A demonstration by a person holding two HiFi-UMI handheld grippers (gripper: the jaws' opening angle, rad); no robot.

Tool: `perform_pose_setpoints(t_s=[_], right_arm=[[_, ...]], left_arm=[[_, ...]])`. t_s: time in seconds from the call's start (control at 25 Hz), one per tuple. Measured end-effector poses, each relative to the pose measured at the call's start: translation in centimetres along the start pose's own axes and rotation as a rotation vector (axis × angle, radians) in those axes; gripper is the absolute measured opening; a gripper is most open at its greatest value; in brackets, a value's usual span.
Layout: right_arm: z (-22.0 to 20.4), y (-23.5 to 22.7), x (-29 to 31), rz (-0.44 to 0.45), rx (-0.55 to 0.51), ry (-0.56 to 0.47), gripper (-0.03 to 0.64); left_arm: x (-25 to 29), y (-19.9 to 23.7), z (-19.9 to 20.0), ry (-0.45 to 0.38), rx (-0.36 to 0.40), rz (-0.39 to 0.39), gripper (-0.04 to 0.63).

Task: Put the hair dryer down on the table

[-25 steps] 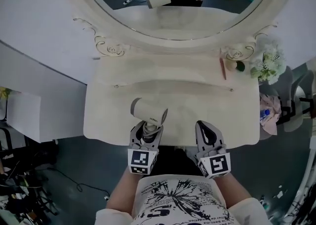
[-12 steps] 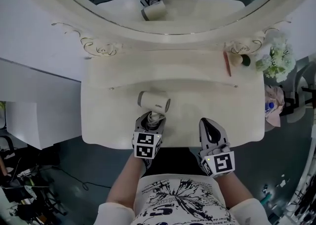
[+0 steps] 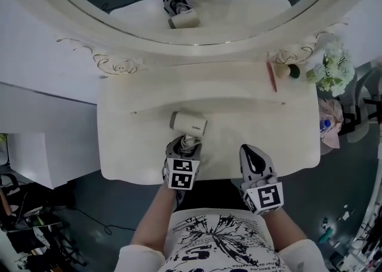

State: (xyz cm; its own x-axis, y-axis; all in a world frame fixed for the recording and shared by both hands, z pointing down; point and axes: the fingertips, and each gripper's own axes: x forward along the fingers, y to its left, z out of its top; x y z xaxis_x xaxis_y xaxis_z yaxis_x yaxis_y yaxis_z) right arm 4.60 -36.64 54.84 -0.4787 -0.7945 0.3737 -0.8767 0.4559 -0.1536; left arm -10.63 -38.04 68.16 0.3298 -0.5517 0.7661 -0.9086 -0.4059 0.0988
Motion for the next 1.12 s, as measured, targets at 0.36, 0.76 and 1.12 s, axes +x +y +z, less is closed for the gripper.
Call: perform_pose_setpoints(t_s=[0.36, 0.76, 1.12], right_arm=[[0.9, 1.5, 0.1, 0.003, -0.011, -0.010, 0.018], [3.3, 1.7, -1.2, -0.016, -0.026, -0.061, 0.018], [7.4, 3.4, -2.5, 0.043, -0.062, -0.155, 0.018]], left_arm=[[-0.3, -0.7, 0.5, -0.063, -0.004, -0.083, 0.297], [-6.7, -0.6, 5.0, -0.222, 0.050, -0.045, 0.283], [-13.7, -0.8, 11.2, -0.433, 0.055, -0.009, 0.029]])
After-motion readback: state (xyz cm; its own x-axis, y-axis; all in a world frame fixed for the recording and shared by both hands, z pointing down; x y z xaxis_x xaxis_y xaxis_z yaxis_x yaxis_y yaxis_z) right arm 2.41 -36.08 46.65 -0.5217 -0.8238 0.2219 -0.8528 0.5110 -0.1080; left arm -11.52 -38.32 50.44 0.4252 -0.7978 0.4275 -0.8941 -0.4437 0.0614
